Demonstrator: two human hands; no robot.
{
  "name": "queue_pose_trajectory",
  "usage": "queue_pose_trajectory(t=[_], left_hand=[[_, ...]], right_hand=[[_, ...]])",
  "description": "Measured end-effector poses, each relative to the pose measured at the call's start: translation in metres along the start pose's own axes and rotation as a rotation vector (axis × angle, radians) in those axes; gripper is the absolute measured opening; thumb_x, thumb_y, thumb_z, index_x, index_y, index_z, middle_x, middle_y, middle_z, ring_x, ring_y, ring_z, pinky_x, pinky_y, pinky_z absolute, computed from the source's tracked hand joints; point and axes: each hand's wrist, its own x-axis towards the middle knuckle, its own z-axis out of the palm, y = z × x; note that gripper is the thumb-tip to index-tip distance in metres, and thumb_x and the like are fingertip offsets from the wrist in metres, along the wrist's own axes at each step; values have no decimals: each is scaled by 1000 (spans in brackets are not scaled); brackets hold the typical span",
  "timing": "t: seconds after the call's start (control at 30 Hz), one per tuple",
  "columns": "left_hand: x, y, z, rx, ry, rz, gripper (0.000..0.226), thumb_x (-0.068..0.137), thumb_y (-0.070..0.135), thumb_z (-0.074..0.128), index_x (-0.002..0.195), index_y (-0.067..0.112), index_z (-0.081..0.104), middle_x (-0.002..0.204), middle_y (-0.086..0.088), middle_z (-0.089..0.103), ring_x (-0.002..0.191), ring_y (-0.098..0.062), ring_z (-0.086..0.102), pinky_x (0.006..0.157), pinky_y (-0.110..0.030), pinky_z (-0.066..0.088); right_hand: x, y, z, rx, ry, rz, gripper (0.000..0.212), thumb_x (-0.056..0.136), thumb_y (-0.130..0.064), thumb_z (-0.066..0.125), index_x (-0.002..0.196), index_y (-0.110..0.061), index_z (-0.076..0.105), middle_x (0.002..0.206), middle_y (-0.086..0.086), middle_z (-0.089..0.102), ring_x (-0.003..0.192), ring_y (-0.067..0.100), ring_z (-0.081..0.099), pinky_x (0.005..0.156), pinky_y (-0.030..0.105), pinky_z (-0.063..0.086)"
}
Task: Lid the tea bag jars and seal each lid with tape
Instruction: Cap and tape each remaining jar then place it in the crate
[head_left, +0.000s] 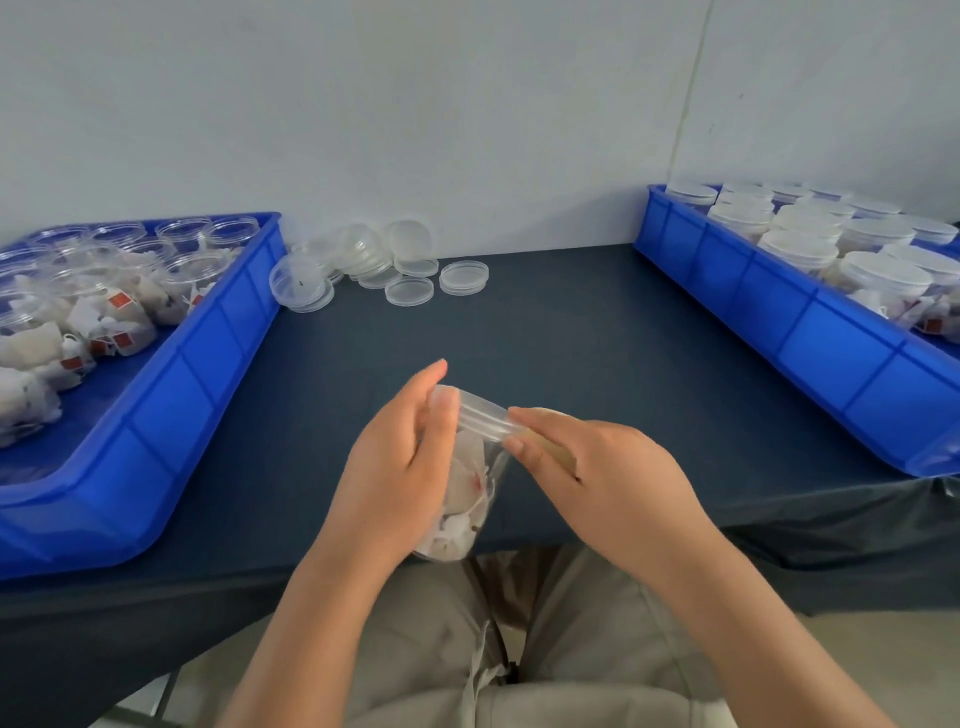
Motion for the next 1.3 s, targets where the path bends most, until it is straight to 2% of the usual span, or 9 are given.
queue_pose_trajectory(t=[0.1, 0.27, 0.37, 0.47, 0.7, 0.9, 0.97, 1.1, 1.3], left_hand=[[-5, 7, 6, 92, -4, -26, 102, 65, 105, 48, 153, 54, 32, 139, 29, 57, 124, 6, 56, 96, -24, 49], [3, 1, 1, -7, 77, -39, 81, 68, 92, 59, 139, 56, 47, 115, 33, 63, 104, 16, 59, 75, -13, 47], [8, -4, -7, -107, 85, -68, 76, 72, 86, 56, 139, 50, 54, 110, 34, 65, 100, 14, 63, 67, -4, 47], [10, -8, -14, -176, 59, -63, 70, 76, 82, 56, 137, 48, 59, 114, 38, 66, 101, 10, 67, 70, -2, 48], [15, -22, -23, -378, -96, -166, 57, 80, 84, 54, 126, 53, 69, 120, 13, 76, 112, -12, 74, 97, -41, 59], [16, -35, -16, -617, -283, -216, 80, 78, 88, 67, 134, 31, 72, 128, -10, 75, 112, -25, 75, 87, -34, 62], [15, -41, -9, -628, -347, -212, 82, 80, 88, 64, 132, 26, 74, 130, -14, 74, 116, -28, 73, 92, -38, 60], [15, -39, -3, -533, -326, -151, 79, 81, 95, 52, 128, 35, 76, 129, -3, 76, 120, -24, 72, 94, -32, 60], [15, -17, -5, -152, -2, 18, 47, 102, 68, 45, 136, 44, 68, 120, 36, 69, 115, 11, 64, 92, -17, 54]], right_hand=[[-3, -9, 5, -42, 7, -5, 61, 102, -71, 21, 150, -49, 52, 129, -21, 71, 112, 8, 68, 88, 33, 57], [1, 1, 0, 144, -118, -34, 54, 101, -72, 35, 151, -55, 42, 110, -34, 68, 98, -3, 64, 75, 16, 48], [0, 6, -2, 266, -225, -29, 51, 99, -75, 37, 148, -64, 32, 79, -11, 64, 68, 6, 59, 56, 24, 43], [3, 10, -7, 263, -207, -41, 50, 99, -78, 33, 147, -62, 33, 83, -4, 65, 72, 10, 63, 58, 27, 49], [10, 26, -8, 133, -128, -36, 48, 100, -71, 41, 146, -57, 41, 81, -25, 56, 83, -13, 55, 62, 16, 37], [15, 26, 1, 229, -179, -27, 44, 100, -73, 43, 142, -63, 45, 82, -26, 62, 74, 2, 59, 61, 16, 42], [14, 24, 1, 248, -181, -56, 45, 101, -72, 42, 145, -62, 45, 86, -41, 61, 80, -10, 59, 68, 10, 45], [12, 24, -2, 278, -187, -75, 45, 104, -69, 43, 147, -61, 48, 132, -54, 51, 121, -24, 52, 96, 4, 40], [9, 15, 0, 154, -43, -17, 51, 104, -67, 39, 149, -49, 54, 139, -28, 65, 128, -2, 56, 103, 20, 48]])
